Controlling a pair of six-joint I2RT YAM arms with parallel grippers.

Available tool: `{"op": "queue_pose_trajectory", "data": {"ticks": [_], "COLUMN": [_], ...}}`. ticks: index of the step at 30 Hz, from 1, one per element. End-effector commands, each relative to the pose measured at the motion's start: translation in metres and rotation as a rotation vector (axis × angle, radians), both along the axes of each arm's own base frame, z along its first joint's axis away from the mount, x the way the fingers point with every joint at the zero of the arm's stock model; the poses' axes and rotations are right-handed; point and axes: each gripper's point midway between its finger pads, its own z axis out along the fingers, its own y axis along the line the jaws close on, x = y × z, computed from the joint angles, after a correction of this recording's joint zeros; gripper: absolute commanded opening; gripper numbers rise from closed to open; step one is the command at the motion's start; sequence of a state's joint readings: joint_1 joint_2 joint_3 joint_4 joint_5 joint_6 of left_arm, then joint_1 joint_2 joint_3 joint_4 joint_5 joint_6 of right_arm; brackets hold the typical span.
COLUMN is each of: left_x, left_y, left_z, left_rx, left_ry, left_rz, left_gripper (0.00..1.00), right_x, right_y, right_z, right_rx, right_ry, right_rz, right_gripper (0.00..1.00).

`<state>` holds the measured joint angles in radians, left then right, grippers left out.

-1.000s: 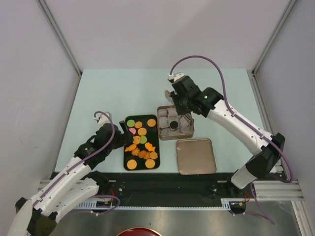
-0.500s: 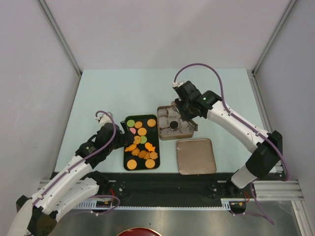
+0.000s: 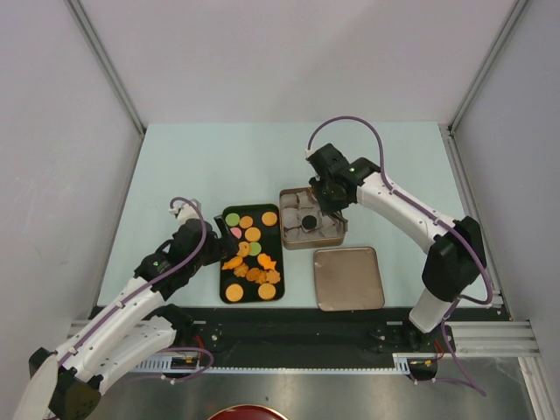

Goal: Pack the cookies

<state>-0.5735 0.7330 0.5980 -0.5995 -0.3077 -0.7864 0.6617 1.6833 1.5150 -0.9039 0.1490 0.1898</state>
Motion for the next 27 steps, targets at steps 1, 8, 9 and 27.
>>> {"op": "queue_pose_trajectory", "data": {"ticks": [1, 8, 9, 27], "left_x": [0.004, 0.004, 0.004, 0.003], "left_y": [-0.002, -0.002, -0.001, -0.001], "left_z": [0.002, 0.002, 0.002, 0.002], "left_rx": [-0.024, -0.027, -0.026, -0.026], "left_ry": [-0.017, -0.021, -0.023, -0.02], "left_rz": [0.008, 0.01, 0.011, 0.01], "left_gripper": [1.0, 1.0, 1.0, 1.0], "right_x": [0.015, 0.019, 0.02, 0.03], "right_y": [0.008, 0.015, 0.016, 0.015], "right_z": [0.009, 0.007, 0.008, 0.011], "right_rx": [0.034, 0.056, 0.06, 0.043], "right_ry": [-0.031, -0.03, -0.031, -0.064], "right_rz": [-0.005, 0.0, 0.002, -0.02], "right_gripper": [0.28, 0.29, 0.29, 0.5]}}
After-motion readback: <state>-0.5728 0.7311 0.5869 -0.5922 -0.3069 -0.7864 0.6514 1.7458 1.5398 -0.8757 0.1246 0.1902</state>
